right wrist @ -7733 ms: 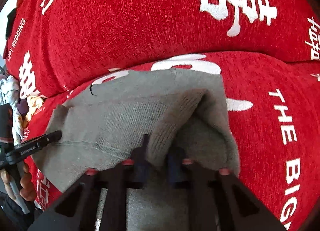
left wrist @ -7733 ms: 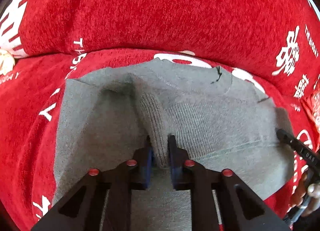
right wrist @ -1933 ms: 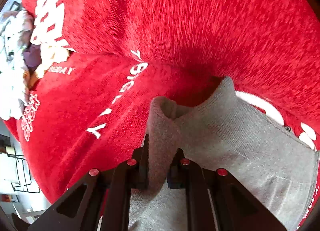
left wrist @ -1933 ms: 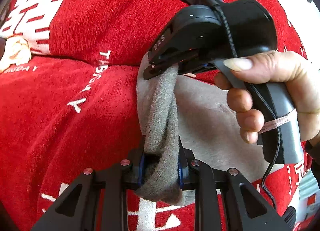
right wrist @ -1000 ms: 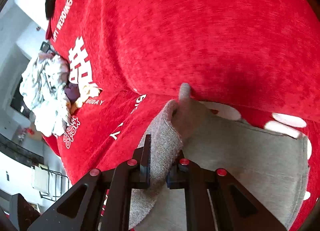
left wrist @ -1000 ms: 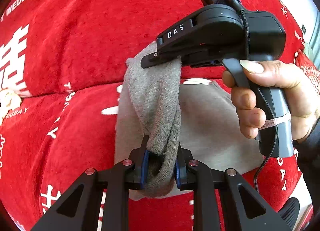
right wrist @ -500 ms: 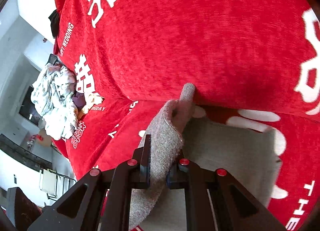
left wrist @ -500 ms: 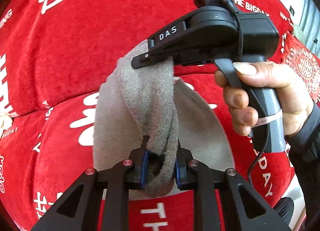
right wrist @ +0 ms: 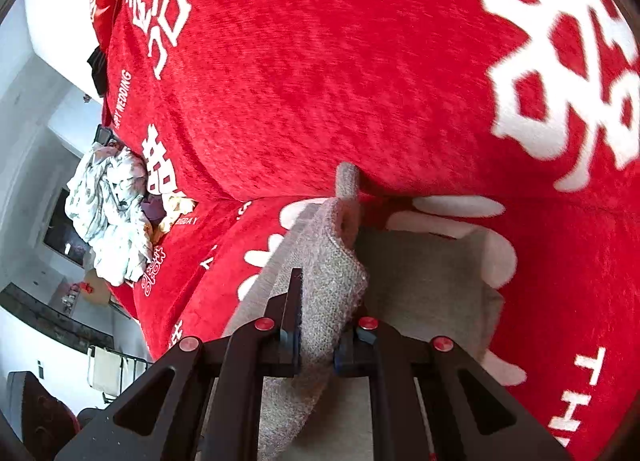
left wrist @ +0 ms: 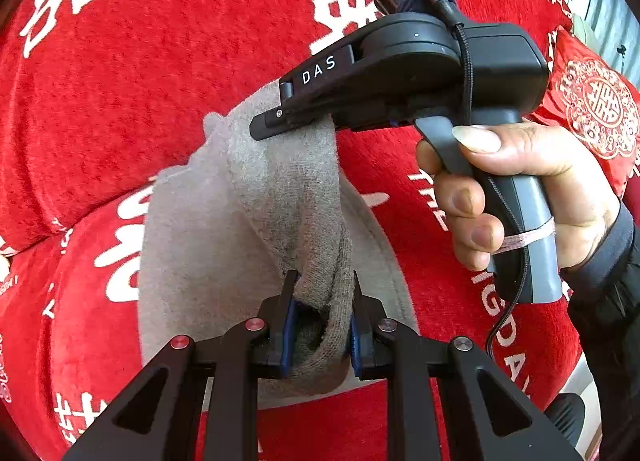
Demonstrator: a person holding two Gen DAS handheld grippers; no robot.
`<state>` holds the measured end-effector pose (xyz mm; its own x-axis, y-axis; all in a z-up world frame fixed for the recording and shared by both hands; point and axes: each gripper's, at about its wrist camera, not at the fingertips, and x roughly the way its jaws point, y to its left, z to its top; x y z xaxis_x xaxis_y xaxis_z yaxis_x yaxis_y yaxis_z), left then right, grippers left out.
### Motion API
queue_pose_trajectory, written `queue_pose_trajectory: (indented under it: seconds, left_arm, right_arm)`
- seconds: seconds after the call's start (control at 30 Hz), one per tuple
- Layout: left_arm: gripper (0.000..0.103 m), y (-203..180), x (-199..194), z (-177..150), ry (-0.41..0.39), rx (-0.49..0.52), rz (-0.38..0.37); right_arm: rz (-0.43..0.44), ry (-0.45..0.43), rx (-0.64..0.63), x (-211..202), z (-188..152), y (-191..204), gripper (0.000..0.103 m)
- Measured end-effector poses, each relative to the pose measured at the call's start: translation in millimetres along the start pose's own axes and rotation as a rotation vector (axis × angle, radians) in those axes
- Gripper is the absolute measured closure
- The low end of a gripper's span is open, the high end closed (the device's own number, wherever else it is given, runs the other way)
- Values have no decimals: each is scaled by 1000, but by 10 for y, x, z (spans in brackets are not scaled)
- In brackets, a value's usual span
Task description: Fold small clothes
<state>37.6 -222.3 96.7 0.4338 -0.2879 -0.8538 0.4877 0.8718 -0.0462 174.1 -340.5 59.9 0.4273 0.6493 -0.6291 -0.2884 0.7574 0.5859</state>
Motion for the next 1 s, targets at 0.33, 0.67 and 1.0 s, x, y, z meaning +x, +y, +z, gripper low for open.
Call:
queue_pose_trajectory:
  seconds: [0.33,0.67,1.0]
  left_arm:
    - [81,-247,508,-62,66,4,-21]
    - [58,-143,500,-4,56,-83,-106]
    - [23,170,-194,-400,-28,-106,-204]
  right_arm:
    - [-75,9,88,-5,-211,-612,94]
    - [-134,-4,123,125,-256,-730,91]
    - [-63,-51,185,-507,-773,-595,83]
